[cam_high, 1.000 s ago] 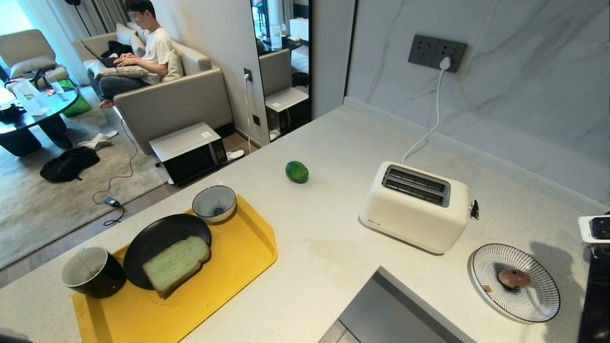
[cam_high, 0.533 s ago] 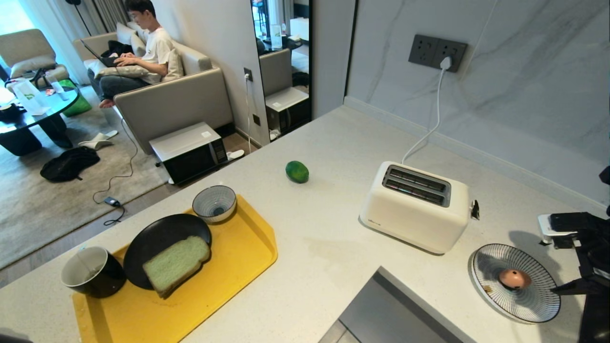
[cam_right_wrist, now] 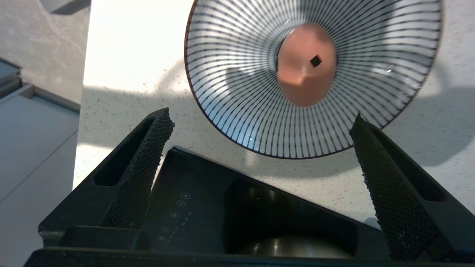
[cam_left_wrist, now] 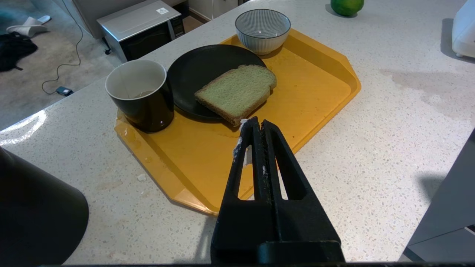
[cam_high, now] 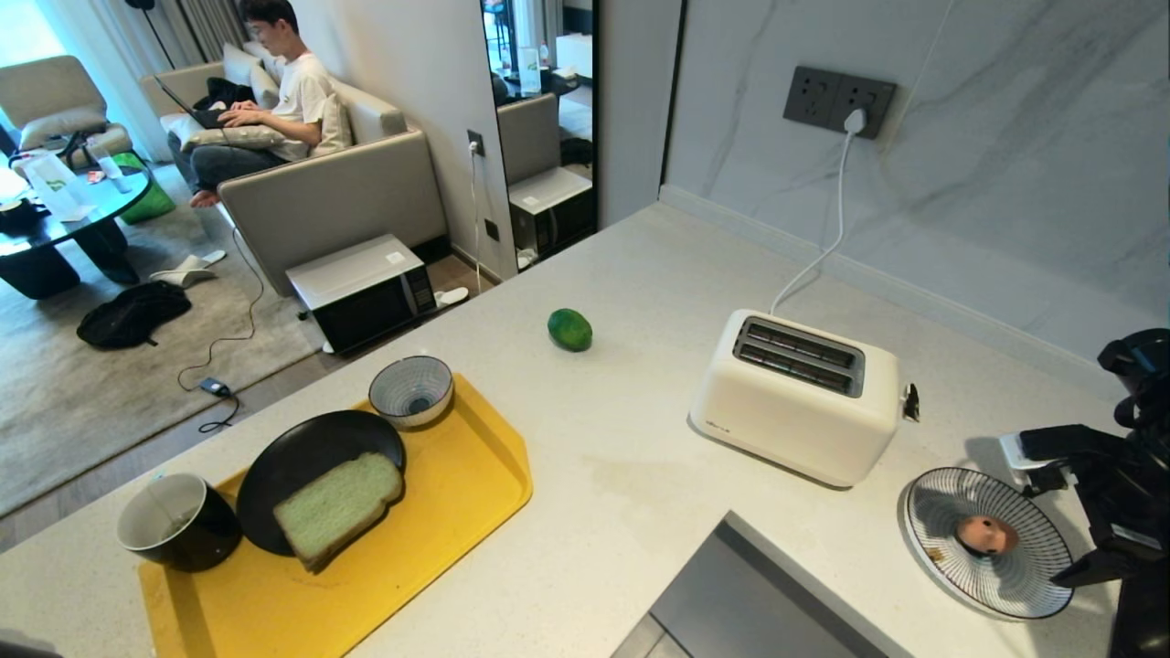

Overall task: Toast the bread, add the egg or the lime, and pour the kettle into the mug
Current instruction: Pick up the egg

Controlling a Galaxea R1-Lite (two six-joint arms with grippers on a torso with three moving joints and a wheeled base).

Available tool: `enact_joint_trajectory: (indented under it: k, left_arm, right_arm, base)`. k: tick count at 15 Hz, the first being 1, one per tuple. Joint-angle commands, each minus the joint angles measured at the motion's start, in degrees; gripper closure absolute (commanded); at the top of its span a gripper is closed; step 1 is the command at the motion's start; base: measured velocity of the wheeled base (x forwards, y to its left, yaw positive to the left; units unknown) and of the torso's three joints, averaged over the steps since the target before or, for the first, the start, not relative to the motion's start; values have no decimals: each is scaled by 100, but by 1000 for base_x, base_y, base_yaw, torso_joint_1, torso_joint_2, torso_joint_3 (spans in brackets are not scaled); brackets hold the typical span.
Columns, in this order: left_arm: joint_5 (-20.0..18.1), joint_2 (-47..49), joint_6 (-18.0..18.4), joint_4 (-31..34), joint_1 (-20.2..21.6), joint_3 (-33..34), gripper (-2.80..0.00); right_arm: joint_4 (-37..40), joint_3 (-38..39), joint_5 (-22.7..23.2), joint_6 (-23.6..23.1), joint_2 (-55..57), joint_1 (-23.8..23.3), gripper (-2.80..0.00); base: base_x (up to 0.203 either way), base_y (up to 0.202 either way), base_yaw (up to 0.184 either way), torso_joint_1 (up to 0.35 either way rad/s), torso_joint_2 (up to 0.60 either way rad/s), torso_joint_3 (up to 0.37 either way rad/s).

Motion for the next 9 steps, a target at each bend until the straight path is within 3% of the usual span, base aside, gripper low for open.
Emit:
enact_joint_trajectory:
  k: [1,9]
  left_arm:
    - [-1,5,2,0,0,2,0]
    - [-1,5,2,0,0,-4,0]
  right_arm:
    - [-49,-34,-33,-58,260,3,-280]
    - [-380,-468,-118,-11,887,46,-280]
  base:
    - [0,0,0,0,0,0]
    - [0,0,0,0,0,0]
